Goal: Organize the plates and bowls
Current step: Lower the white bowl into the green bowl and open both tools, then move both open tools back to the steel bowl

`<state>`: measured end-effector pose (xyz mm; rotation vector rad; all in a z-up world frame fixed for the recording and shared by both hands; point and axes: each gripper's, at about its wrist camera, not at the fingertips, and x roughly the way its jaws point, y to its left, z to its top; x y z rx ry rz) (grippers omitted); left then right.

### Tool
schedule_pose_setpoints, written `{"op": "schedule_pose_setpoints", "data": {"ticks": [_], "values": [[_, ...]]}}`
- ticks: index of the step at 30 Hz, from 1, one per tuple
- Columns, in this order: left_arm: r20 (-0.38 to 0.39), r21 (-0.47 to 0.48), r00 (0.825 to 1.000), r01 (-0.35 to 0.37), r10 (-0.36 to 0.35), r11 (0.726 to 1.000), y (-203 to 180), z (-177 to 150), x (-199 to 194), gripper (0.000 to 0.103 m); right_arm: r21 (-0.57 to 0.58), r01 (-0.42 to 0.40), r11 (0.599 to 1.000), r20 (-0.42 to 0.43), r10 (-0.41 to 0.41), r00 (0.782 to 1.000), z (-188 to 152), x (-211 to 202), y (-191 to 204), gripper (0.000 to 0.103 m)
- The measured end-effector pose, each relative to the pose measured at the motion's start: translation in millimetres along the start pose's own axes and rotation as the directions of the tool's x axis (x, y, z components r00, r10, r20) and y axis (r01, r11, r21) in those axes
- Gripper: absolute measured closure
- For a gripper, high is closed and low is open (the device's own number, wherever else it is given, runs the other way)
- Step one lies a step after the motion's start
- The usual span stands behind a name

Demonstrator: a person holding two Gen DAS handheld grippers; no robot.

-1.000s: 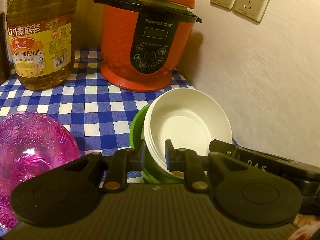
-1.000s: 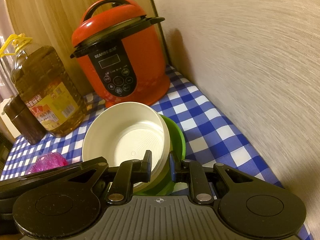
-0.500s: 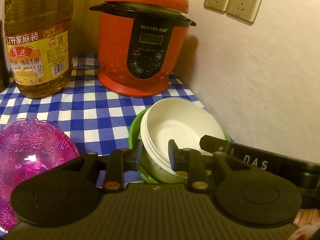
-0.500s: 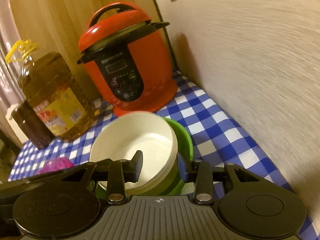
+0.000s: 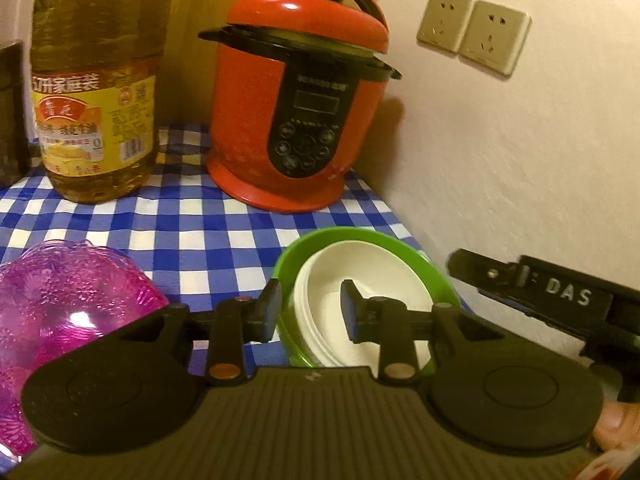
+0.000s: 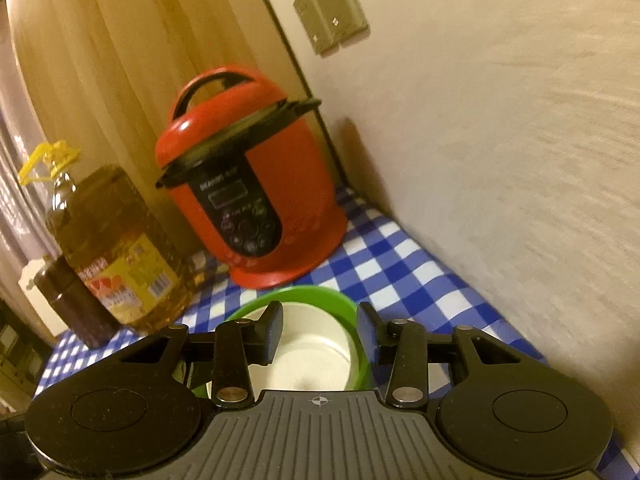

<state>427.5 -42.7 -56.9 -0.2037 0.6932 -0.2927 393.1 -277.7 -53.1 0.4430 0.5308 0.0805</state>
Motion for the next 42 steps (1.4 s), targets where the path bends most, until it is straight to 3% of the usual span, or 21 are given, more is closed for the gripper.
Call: {"op": "schedule_pose_setpoints", "data": {"ticks": [5,13,22,32,42], "values": [[0.016,-0.032,1.0,-0.004,0.004,0.999,6,2,-14,0.075,-0.002,0.01,1.0,0.024,-0.01,1.0,0,-14,-2,0.061],[0.015,-0.071,1.0,-0.014,0.015,0.997,4,-7,-56,0.075,-0.026,0.001,1.0,-0.006,-0.001,1.0,-8,-47,6,0.06],[0.007,-0.075,0.999,-0.036,0.036,0.997,-12,-36,-118,0.075,-0.076,-0.008,0.997,-0.047,0.004,0.999,-24,-111,23,0.051],[-0.018,-0.142,0.993,-0.122,0.12,0.982,-1,-90,-201,0.075,-0.091,-0.049,0.995,-0.159,0.034,0.987,-64,-171,37,0.049],[-0.021,-0.234,0.972,-0.231,0.233,0.944,25,-132,-276,0.073,-0.113,-0.115,0.987,-0.247,0.084,0.965,-99,-202,60,0.049]]}}
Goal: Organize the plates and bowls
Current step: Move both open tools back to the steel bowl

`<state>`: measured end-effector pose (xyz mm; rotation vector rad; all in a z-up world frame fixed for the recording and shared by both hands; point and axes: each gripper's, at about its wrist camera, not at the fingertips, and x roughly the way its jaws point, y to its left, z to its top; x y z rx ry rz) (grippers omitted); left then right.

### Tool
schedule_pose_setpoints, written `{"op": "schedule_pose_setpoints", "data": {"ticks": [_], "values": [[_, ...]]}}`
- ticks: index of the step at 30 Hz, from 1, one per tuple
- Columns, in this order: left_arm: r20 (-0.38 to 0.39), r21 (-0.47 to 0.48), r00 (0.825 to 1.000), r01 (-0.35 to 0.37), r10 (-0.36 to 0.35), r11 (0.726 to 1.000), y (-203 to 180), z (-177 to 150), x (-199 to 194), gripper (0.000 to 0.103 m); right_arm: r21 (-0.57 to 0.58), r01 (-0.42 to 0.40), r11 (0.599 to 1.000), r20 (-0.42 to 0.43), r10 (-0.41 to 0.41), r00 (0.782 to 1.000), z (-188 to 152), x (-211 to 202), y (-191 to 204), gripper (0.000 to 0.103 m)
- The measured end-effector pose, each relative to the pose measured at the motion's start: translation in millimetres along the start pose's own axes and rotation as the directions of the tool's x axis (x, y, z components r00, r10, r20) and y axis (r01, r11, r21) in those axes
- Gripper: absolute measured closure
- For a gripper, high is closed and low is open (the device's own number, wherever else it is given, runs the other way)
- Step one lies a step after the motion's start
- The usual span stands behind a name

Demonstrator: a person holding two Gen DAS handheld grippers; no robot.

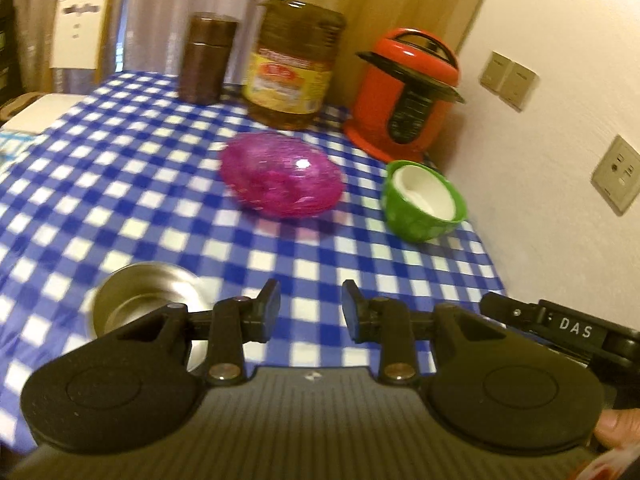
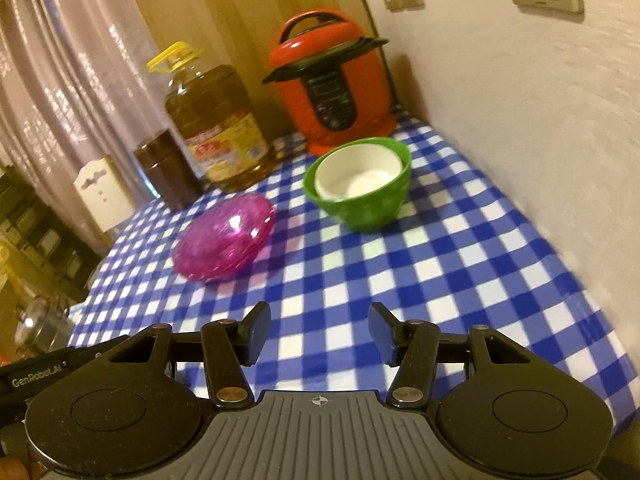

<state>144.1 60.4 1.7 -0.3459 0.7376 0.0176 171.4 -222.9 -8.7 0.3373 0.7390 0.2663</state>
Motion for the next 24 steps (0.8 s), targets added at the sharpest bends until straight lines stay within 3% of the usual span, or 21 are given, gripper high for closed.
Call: {"op": "schedule_pose_setpoints", "data": {"ticks": [12,24], "values": [[0.035,-0.066,0.994,-0.105,0.107,0.992,54,-12,-50,0.07,-0.082,-0.097,0.992,-0.058,0.093,0.994,-21,-2,54,0.049],[0.016,-0.142,0.983,-0.176,0.18,0.974,101,-21,-63,0.069,-0.097,-0.167,0.981,-0.139,0.152,0.979,-46,13,86,0.049]]}}
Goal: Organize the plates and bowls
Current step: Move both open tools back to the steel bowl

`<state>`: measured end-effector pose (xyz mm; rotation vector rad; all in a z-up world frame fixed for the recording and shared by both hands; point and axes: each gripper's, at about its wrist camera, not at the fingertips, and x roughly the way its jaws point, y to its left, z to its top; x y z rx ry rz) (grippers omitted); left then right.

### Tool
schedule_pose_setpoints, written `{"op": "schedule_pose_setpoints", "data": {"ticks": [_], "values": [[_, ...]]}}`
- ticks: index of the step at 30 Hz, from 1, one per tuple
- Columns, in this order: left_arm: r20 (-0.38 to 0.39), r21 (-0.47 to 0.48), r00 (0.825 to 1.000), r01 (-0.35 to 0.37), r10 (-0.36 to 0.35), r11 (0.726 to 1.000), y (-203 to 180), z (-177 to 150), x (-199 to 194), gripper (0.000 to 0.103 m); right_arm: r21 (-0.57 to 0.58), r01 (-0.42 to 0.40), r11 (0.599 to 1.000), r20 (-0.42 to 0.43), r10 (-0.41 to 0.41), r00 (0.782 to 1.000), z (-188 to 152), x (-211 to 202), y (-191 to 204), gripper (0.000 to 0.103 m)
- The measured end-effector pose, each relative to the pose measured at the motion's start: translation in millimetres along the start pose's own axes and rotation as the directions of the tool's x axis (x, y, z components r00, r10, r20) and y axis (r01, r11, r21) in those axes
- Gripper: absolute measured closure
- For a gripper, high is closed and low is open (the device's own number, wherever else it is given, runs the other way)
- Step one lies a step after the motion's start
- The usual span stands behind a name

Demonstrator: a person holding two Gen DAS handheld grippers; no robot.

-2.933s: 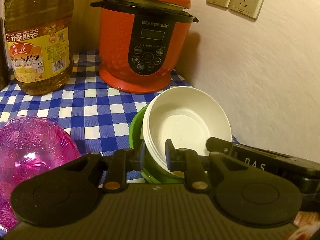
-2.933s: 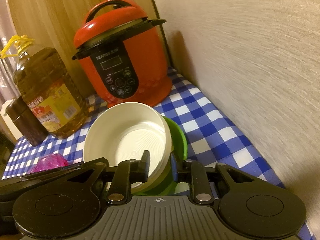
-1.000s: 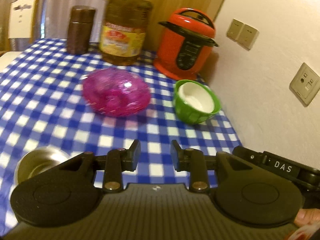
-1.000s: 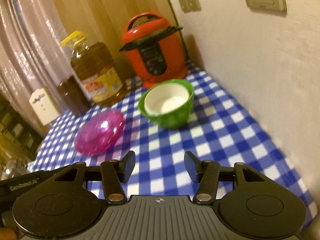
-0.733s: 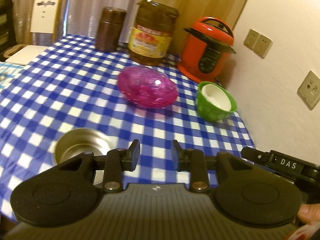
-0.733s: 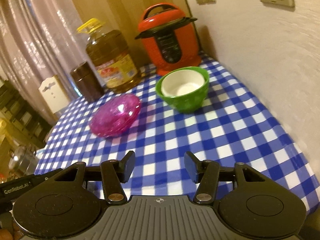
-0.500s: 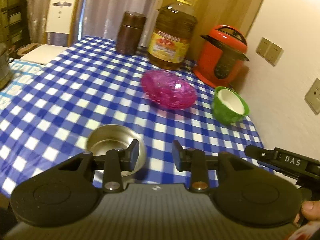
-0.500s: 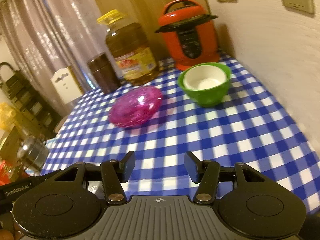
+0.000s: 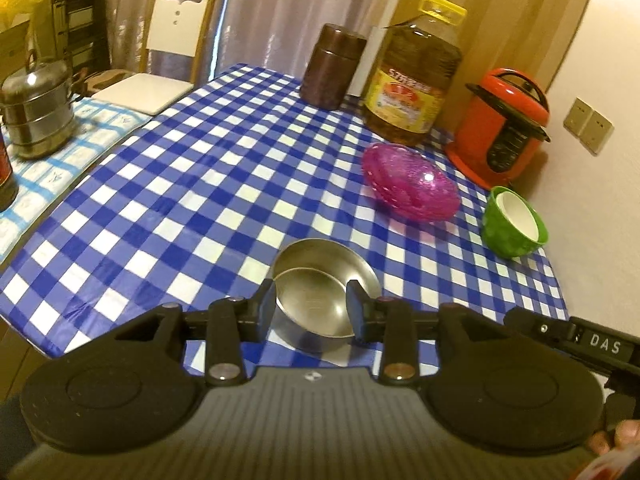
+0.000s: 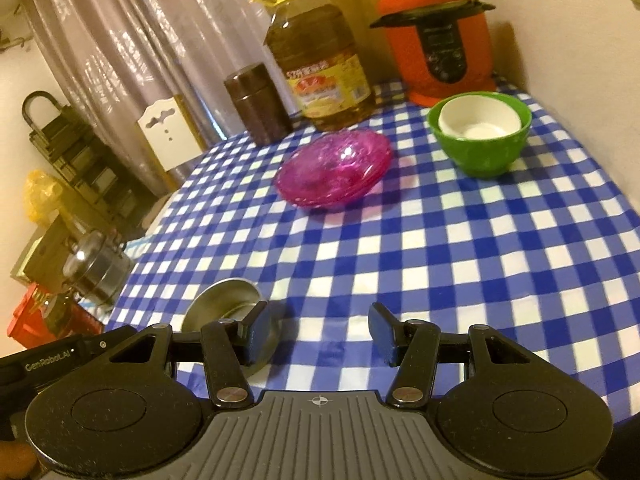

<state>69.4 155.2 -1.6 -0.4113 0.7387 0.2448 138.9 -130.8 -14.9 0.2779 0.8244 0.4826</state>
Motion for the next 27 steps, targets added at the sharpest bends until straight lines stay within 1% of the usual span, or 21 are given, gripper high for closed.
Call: {"op": "schedule_pose_setpoints", "data": {"ticks": [5,15,27], "values": [[-0.012,-0.023,1.0,-0.01,0.01,1.0,11,2,6,0.069,0.009,-0.011,1.0,-0.018,0.011,1.0,-2,8,5,0.049],[-0.049,-0.044,0.998,-0.033,0.031,0.998,25,1,24,0.069,-0.015,-0.018,1.0,-0.048,0.017,0.999,-3,27,16,0.049],[-0.089,-0.077,0.995,-0.047,0.04,0.996,42,5,49,0.069,-0.029,-0.034,0.999,-0.103,0.031,0.994,1,66,31,0.049]]}}
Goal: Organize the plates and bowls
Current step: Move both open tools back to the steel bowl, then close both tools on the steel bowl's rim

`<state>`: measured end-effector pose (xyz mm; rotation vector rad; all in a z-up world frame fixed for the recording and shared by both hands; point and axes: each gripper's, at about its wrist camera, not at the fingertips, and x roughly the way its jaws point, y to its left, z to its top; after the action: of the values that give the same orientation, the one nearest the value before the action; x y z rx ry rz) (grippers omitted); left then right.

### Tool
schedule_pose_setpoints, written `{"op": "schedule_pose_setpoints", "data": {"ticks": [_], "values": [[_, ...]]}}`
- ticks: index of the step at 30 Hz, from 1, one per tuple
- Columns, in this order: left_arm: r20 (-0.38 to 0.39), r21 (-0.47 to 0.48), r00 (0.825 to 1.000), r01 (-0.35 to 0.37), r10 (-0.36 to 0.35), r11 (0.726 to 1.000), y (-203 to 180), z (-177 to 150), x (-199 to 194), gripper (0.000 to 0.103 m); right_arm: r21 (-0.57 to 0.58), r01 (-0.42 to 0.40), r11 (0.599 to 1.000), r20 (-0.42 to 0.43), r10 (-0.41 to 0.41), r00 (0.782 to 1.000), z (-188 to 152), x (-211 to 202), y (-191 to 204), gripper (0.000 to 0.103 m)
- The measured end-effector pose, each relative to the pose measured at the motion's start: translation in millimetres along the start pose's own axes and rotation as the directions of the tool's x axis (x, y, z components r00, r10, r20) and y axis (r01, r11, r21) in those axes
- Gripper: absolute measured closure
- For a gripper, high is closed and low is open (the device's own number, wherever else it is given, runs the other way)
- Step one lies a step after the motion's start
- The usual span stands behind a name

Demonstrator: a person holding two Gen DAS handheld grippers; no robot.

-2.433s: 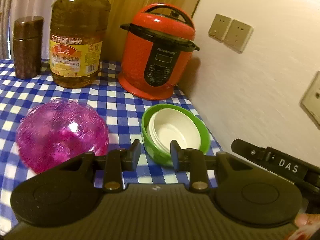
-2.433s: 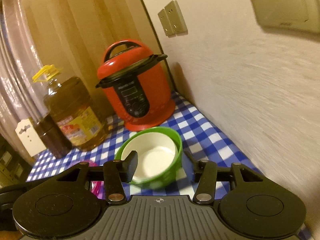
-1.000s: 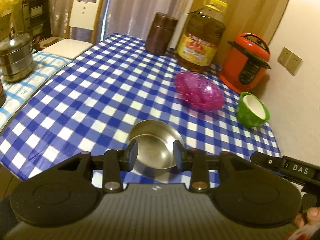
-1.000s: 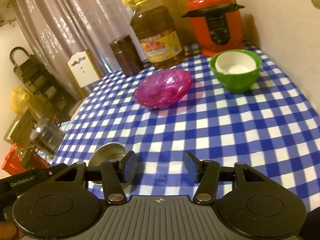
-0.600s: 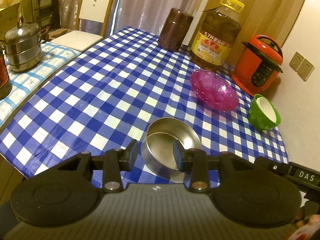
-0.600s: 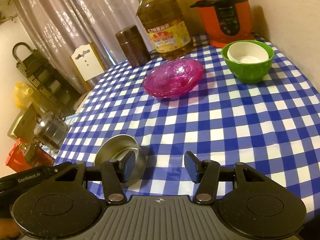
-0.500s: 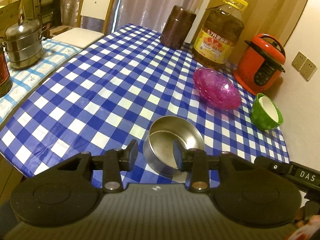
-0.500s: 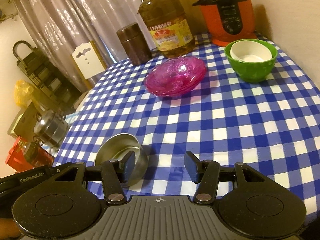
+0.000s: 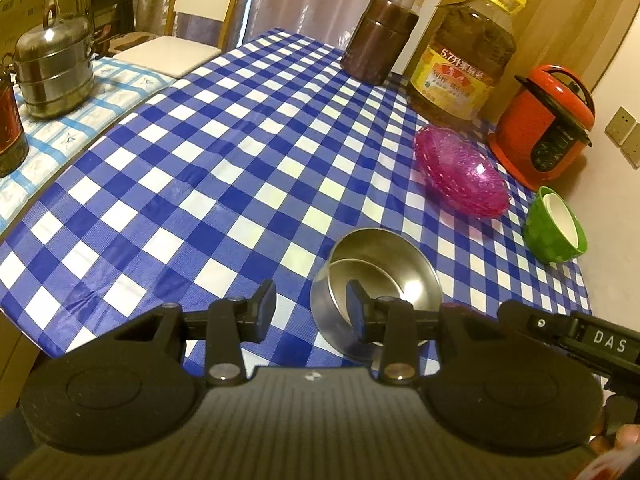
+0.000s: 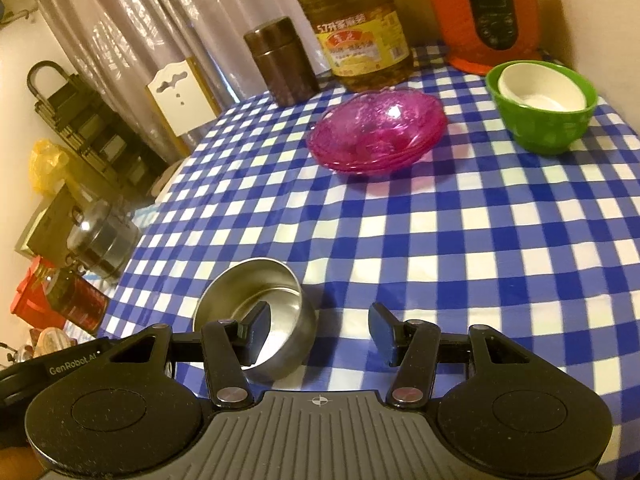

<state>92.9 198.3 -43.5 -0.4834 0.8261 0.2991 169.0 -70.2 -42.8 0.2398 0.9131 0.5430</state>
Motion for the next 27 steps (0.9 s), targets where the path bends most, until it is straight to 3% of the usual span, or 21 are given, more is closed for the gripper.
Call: {"op": "schedule_pose_setpoints", "data": {"ticks": [27], "values": [[-0.063,-0.036,0.998,0.027,-0.029,0.999,0,1,47,0.069,0.0,-0.023,1.0,-0.098,0.023,0.995,-3,66,8,0.049]]}}
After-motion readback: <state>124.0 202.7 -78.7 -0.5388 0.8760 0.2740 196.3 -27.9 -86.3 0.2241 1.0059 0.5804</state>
